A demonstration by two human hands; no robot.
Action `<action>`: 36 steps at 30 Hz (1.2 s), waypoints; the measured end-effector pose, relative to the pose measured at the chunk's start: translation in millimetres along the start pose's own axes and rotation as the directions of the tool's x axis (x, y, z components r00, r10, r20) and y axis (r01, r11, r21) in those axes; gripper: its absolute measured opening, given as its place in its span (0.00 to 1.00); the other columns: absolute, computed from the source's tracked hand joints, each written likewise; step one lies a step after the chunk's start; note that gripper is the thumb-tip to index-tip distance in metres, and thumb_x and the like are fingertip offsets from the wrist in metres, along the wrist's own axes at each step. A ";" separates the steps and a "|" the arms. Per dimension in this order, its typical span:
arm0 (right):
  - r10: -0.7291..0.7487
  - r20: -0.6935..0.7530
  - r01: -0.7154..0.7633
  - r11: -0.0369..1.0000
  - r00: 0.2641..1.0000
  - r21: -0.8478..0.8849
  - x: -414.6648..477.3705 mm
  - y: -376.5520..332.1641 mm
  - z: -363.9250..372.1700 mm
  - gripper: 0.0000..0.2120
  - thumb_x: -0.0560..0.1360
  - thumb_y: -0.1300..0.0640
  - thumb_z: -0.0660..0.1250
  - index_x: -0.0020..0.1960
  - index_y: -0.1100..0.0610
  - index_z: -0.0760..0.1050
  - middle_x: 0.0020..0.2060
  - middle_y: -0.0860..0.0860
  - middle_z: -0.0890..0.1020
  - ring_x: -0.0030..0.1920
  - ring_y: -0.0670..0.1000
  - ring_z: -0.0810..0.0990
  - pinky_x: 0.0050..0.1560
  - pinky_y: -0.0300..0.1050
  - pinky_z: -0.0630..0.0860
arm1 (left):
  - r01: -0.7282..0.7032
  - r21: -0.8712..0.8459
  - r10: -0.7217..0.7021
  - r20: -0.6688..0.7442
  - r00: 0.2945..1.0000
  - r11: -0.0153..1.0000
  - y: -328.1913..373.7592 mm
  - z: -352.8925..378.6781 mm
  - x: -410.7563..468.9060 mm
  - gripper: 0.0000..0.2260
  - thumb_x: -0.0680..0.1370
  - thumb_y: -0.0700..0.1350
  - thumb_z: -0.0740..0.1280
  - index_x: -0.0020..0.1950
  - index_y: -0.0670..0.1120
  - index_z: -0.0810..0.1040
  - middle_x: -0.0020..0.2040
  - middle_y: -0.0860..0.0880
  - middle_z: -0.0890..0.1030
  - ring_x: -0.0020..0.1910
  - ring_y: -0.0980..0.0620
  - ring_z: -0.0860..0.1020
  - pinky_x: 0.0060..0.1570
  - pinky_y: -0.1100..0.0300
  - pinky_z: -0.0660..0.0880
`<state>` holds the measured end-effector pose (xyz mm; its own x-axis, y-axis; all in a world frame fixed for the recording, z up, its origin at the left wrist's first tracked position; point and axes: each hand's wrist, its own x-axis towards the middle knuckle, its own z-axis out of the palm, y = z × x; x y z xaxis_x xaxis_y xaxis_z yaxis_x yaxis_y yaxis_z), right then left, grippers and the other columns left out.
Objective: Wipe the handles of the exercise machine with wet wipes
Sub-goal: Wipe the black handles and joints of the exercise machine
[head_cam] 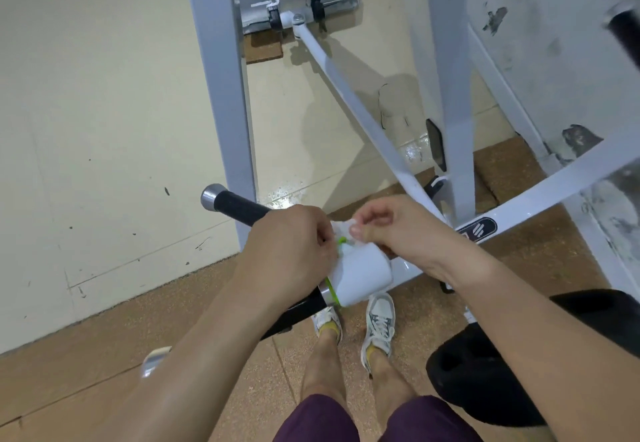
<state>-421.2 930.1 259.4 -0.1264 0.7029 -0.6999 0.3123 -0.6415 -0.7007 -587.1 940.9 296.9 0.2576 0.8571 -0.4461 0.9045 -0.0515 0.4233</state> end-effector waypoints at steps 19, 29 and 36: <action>-0.432 0.199 0.384 0.397 0.880 -0.834 -37.0 -51.0 14.4 0.06 0.74 0.55 0.66 0.40 0.55 0.77 0.30 0.50 0.73 0.36 0.54 0.73 0.31 0.43 0.68 | 0.064 -0.226 -0.069 -0.013 0.998 0.972 13.2 3.7 -37.2 0.09 0.73 0.41 0.65 0.46 0.54 0.82 0.44 0.56 0.80 0.41 0.57 0.76 0.39 0.66 0.71; -0.283 0.028 0.274 0.946 0.959 0.174 -111.7 -51.3 -27.9 0.03 0.74 0.59 0.69 0.41 0.57 0.80 0.35 0.59 0.83 0.34 0.48 0.80 0.39 0.45 0.77 | -0.044 -0.687 -0.025 -0.090 0.996 0.726 57.2 -19.3 -85.3 0.06 0.74 0.45 0.70 0.48 0.55 0.83 0.43 0.54 0.84 0.45 0.53 0.79 0.46 0.58 0.76; -0.263 -0.111 0.283 0.826 0.958 0.487 -178.7 -60.3 -57.1 0.08 0.66 0.55 0.73 0.44 0.57 0.81 0.29 0.51 0.75 0.32 0.48 0.72 0.33 0.39 0.67 | -0.065 -0.957 -0.081 -0.091 0.993 0.282 103.7 -41.2 -136.8 0.07 0.71 0.45 0.71 0.45 0.42 0.83 0.44 0.42 0.84 0.46 0.45 0.81 0.50 0.53 0.76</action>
<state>-363.7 860.8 434.6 -0.0983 0.8764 -0.4714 -0.2360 -0.4807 -0.8445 -542.6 839.5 434.3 0.1510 0.9016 -0.4054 -0.0865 0.4206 0.9031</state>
